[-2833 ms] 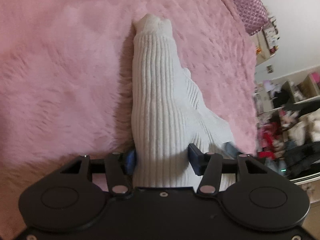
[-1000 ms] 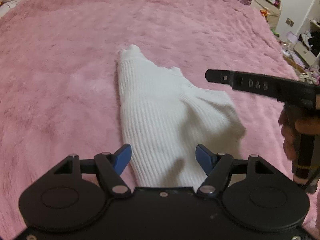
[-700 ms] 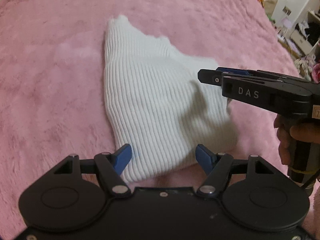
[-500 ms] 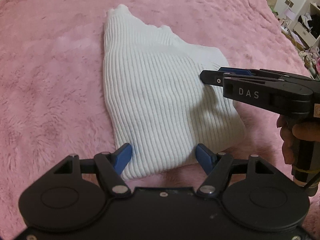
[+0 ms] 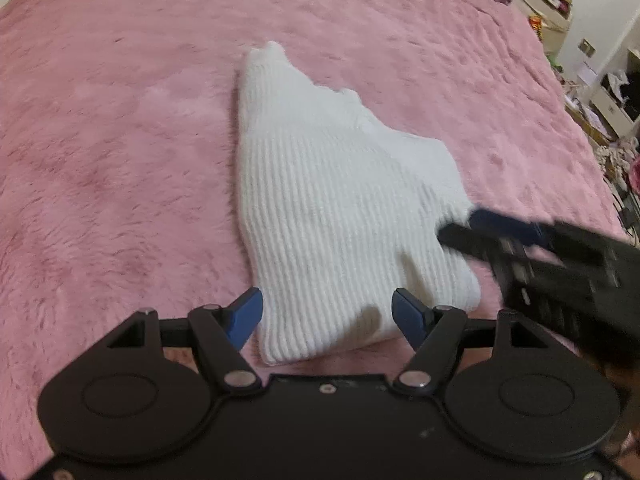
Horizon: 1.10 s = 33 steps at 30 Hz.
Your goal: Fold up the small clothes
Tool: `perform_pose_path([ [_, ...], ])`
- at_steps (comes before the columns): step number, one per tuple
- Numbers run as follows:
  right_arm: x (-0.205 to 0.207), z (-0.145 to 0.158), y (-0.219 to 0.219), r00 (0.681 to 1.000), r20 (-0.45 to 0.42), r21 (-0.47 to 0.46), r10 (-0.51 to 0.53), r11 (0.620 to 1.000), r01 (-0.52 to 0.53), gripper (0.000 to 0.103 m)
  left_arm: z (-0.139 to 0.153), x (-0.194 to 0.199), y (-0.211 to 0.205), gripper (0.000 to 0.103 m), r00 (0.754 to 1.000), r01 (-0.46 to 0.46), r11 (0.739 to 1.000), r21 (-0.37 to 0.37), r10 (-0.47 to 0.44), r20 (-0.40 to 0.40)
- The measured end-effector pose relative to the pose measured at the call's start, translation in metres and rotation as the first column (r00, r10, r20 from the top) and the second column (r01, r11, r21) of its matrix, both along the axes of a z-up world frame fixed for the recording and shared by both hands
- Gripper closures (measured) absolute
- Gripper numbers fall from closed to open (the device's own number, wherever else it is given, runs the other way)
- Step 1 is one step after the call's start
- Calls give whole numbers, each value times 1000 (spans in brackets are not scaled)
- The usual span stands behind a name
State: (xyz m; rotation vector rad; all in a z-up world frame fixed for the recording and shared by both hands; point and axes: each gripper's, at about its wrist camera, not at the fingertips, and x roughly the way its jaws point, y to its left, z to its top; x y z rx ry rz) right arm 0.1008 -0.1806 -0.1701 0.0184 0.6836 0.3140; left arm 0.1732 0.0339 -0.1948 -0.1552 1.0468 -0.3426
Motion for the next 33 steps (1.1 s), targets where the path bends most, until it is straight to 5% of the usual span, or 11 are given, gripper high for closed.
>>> perform_pose_path([
  [10, -10, -28, 12, 992, -104, -95, -68, 994, 59, 65, -31, -3, -10, 27, 996, -21, 999, 36, 24, -80],
  [21, -8, -43, 4, 981, -154, -59, -115, 992, 107, 62, -39, 1, -10, 26, 996, -26, 999, 43, 30, -83],
  [28, -16, -7, 7, 994, 14, -39, -104, 994, 105, 61, -1, -5, 2, 27, 997, -76, 997, 25, 75, 25],
  [33, 6, -1, 15, 989, 95, -106, -112, 987, 122, 61, -1, 8, -4, 28, 994, -96, 994, 46, 94, 46],
])
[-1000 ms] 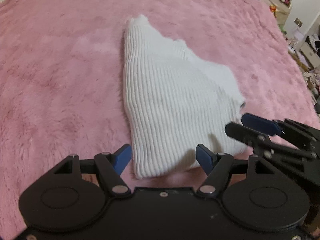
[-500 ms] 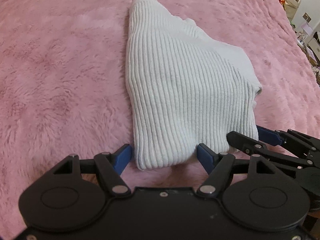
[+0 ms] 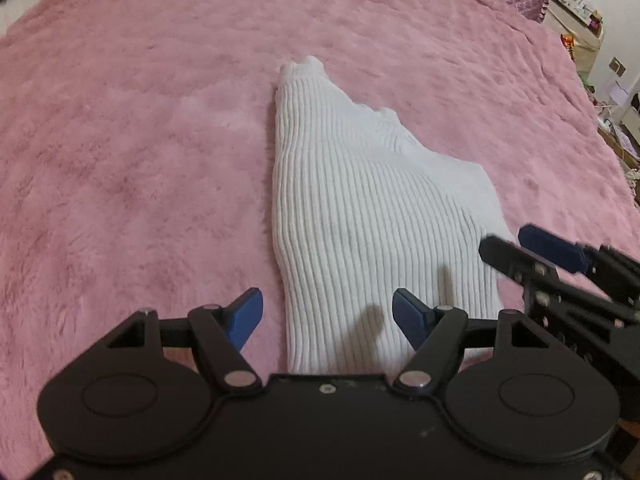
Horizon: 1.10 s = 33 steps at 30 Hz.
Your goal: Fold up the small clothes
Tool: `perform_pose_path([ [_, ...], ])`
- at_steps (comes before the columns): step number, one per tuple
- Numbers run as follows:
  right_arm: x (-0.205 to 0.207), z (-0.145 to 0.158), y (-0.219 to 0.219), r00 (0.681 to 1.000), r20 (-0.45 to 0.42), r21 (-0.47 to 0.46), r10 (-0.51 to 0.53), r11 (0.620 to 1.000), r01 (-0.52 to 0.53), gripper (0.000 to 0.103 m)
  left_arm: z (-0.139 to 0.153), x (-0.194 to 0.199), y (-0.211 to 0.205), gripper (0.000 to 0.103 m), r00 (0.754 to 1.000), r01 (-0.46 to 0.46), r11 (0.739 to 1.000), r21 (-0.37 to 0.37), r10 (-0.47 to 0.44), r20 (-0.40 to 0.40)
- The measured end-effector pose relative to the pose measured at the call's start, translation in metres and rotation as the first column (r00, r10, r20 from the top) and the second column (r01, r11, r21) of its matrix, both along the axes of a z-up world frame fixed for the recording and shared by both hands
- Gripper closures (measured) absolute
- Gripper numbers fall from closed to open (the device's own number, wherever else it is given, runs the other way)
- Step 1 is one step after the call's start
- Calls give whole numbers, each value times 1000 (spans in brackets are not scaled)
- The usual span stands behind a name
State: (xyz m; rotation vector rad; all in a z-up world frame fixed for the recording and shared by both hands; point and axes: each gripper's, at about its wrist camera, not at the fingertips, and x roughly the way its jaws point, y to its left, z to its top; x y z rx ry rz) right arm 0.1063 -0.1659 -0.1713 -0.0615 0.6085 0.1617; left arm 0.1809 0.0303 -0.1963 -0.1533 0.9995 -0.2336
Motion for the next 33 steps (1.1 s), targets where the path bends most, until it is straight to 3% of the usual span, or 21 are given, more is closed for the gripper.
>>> perform_pose_path([
  [6, 32, -24, -5, 995, -97, -2, -34, 999, 34, 63, -22, 13, -12, 27, 998, 3, 1000, 18, -2, -63],
  [17, 32, -37, -8, 993, -106, 19, -49, 998, 52, 63, -40, 19, -12, 23, 997, -10, 1000, 12, 11, -81],
  [23, 31, -35, -8, 994, -99, 18, -44, 999, 46, 62, -35, 15, -17, 23, 997, -12, 1000, 21, 13, -79],
  [27, 17, -14, -12, 997, -54, 56, -59, 997, 62, 61, -14, 7, -11, 25, 999, -20, 999, 30, 21, -38],
  [33, -29, 24, -18, 987, -66, 75, -145, 986, 150, 25, 37, -24, -1, 25, 996, -50, 992, 116, 42, 75],
])
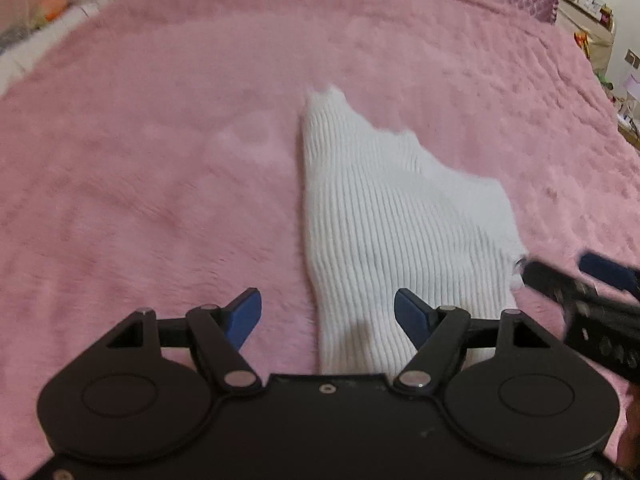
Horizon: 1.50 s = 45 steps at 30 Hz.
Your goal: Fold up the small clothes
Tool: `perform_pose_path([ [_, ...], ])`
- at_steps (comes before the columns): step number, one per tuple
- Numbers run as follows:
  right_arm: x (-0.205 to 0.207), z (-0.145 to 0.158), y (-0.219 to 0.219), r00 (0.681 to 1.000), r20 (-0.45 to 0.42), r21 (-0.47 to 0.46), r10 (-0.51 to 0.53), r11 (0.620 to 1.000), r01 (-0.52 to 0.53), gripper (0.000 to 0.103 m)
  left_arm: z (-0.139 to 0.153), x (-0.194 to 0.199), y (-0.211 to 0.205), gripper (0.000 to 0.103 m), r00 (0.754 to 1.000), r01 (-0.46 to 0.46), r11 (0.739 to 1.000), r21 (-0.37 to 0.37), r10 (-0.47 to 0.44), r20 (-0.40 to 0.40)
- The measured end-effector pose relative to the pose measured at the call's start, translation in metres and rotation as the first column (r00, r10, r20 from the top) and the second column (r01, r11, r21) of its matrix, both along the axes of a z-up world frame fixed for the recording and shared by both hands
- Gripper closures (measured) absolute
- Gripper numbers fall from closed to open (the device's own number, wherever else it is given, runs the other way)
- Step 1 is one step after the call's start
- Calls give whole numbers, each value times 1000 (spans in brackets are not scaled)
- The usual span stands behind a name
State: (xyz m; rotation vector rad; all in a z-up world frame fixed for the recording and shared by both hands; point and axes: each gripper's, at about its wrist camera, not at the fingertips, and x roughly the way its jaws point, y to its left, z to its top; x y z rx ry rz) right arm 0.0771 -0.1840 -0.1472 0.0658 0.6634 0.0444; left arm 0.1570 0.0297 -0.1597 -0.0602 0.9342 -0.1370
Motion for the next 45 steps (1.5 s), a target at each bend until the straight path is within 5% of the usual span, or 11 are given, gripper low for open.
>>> perform_pose_path([
  [7, -54, 31, 5, 999, -20, 33, -42, 999, 43, 11, 44, -45, 9, 25, 1000, -26, 1000, -16, 26, 17],
  [23, -110, 54, 32, 999, -41, -23, -32, 999, 31, 11, 83, -137, 4, 25, 998, -46, 997, 67, 43, 39],
  [45, -110, 51, 36, 997, -57, -47, -58, 997, 55, 11, 75, -128, -3, 25, 999, -38, 994, 101, 37, 11],
])
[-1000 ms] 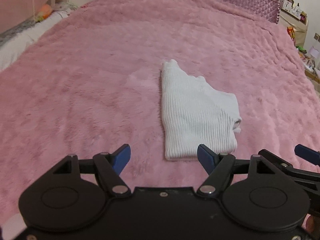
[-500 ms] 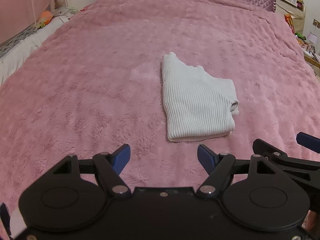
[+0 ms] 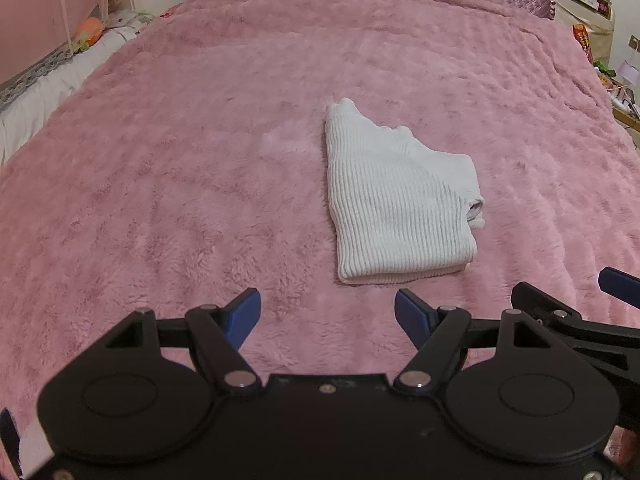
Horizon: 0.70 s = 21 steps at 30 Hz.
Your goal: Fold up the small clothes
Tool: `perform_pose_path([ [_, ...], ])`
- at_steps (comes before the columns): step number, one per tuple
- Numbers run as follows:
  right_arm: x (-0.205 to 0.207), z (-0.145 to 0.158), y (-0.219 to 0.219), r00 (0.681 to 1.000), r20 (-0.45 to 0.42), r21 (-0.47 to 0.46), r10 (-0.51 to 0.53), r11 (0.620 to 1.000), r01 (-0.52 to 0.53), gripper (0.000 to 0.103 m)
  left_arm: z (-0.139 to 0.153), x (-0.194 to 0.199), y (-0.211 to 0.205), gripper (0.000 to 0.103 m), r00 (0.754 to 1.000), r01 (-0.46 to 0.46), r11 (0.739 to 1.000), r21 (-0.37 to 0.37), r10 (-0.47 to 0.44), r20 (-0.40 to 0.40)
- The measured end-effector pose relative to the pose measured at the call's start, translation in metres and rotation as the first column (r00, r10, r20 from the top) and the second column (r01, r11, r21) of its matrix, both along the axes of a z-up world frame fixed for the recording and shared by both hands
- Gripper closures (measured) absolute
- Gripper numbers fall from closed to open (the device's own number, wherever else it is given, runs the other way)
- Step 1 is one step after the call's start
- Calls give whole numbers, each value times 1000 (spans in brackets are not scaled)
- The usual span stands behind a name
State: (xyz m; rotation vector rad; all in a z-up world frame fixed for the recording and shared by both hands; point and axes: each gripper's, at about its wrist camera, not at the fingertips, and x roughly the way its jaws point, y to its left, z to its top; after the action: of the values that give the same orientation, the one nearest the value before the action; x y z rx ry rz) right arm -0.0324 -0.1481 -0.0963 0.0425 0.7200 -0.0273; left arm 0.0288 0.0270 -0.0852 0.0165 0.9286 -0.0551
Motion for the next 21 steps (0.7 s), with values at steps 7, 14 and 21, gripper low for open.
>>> perform_pose_path([
  [7, 0, 0, 0, 1000, 1, -1, -2, 1000, 2, 11, 0, 2, 0, 25, 1000, -3, 1000, 8, 3, -2],
  [14, 1, 0, 0, 1000, -2, -2, 0, 1000, 0, 11, -2, 2, 1, 25, 1000, -2, 1000, 4, 2, -3],
  [21, 1, 0, 0, 1000, -4, -1, -2, 1000, 2, 11, -3, 3, 1, 25, 1000, 2, 1000, 4, -2, -4],
])
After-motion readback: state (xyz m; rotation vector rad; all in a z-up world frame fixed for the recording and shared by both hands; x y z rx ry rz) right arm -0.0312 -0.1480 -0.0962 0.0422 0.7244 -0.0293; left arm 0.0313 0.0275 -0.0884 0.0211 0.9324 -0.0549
